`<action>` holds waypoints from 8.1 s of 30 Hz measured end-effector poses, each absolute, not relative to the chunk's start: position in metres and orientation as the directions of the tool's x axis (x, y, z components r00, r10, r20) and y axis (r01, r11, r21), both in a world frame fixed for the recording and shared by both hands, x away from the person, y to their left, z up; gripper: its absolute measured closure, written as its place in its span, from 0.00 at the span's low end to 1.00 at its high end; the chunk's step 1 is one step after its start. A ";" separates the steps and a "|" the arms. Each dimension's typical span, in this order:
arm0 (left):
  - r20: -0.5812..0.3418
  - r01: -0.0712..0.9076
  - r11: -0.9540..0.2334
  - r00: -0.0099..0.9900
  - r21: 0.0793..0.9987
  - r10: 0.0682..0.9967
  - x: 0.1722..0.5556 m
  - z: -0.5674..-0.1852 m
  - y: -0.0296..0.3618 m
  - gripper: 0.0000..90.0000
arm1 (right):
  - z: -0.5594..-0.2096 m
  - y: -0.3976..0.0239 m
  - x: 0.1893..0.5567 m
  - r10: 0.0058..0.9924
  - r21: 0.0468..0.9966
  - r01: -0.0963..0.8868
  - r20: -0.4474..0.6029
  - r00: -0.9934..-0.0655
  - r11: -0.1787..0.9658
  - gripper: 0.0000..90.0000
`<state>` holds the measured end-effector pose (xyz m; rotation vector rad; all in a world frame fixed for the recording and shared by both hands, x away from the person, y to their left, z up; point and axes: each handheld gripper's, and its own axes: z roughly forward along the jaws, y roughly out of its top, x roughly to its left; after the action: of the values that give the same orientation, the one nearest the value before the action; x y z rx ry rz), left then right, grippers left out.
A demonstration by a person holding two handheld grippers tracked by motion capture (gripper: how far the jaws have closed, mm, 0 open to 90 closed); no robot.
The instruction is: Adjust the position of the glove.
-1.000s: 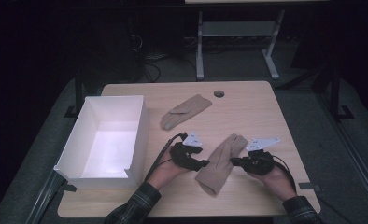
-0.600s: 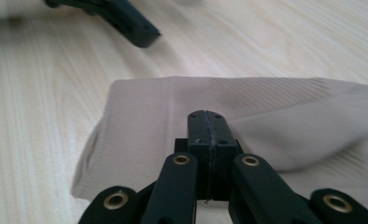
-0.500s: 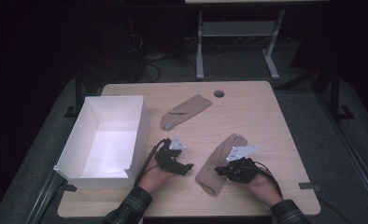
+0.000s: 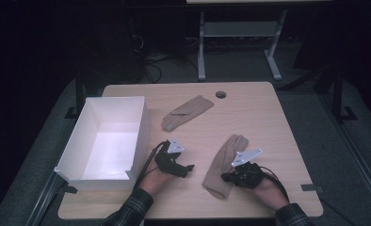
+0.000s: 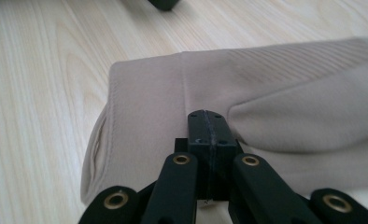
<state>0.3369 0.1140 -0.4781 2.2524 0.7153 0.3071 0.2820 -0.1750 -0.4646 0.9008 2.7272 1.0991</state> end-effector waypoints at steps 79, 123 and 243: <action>-0.062 0.550 -0.359 0.604 0.754 0.795 0.450 -0.441 0.106 0.99 | -0.482 -0.276 0.308 0.816 0.727 0.576 0.038 -0.577 0.373 0.21; -0.086 0.604 -0.416 0.629 0.680 0.773 0.420 -0.465 0.096 1.00 | -0.482 -0.276 0.308 0.815 0.727 0.576 0.038 -0.578 0.375 0.21; -0.087 0.544 -0.539 0.751 0.643 0.655 0.368 -0.452 0.088 1.00 | -0.482 -0.275 0.308 0.811 0.729 0.570 0.034 -0.584 0.380 0.21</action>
<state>0.3675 0.0885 -0.4522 2.2772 0.8950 0.2147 0.3078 -0.2753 -0.4820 1.2082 2.3149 1.0258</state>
